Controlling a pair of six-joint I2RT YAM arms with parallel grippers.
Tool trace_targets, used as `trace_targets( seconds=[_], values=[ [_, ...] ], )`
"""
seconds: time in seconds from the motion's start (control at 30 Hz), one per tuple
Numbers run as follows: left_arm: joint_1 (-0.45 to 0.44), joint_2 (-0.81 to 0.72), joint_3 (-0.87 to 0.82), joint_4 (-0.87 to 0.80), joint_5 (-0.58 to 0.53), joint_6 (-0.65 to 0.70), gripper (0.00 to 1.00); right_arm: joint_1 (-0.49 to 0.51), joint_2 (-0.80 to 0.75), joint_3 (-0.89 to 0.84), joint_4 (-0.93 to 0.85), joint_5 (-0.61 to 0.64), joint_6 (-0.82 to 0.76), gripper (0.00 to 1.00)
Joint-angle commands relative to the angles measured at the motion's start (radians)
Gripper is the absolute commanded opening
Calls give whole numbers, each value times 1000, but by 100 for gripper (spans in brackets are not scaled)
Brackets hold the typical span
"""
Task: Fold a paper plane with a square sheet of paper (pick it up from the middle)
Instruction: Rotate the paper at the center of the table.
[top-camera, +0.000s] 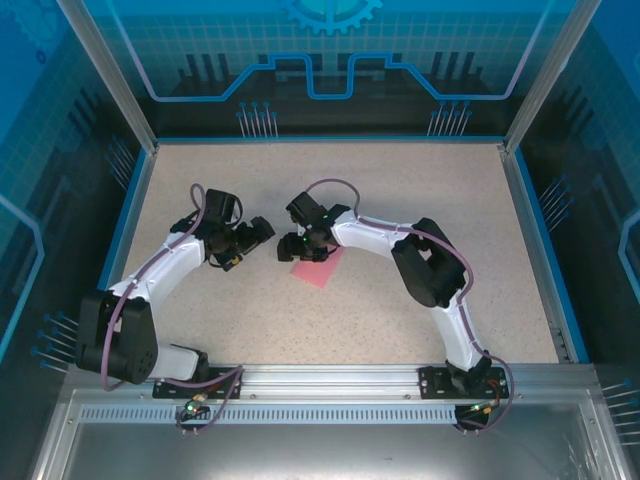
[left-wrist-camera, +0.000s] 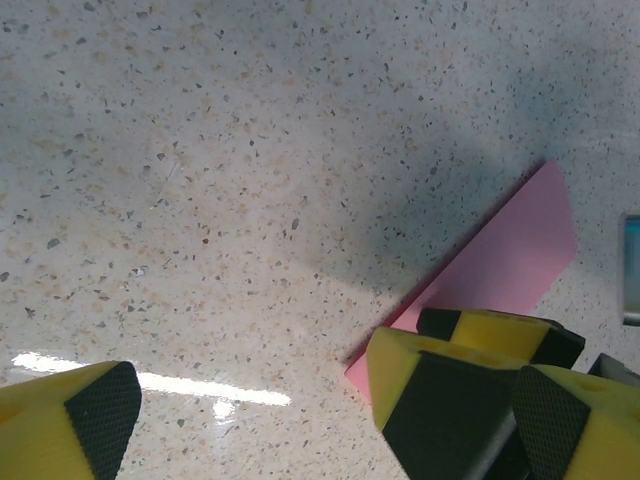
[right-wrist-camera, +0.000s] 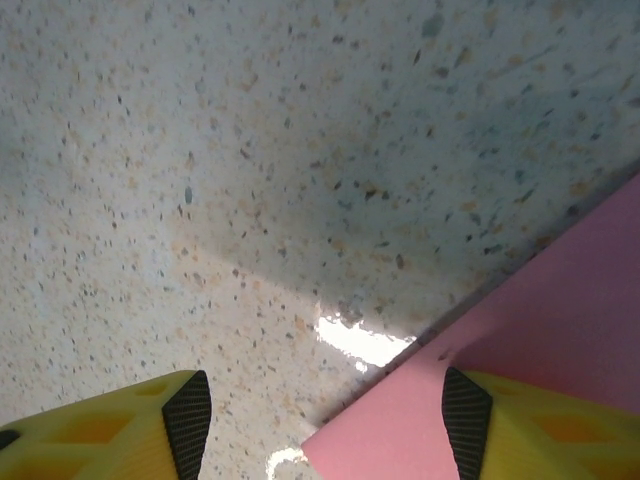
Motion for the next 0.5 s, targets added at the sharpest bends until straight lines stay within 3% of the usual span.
trace_targets(
  seconds=[0.0, 0.27, 0.47],
  values=[
    [10, -5, -4, 10, 39, -6, 99, 26, 10, -22, -54, -41, -85, 66],
    [9, 20, 7, 13, 121, 32, 98, 28, -88, -198, -64, -71, -242, 66],
    [2, 35, -25, 69, 249, 34, 90, 5, -256, -314, 92, -95, -185, 65]
  ],
)
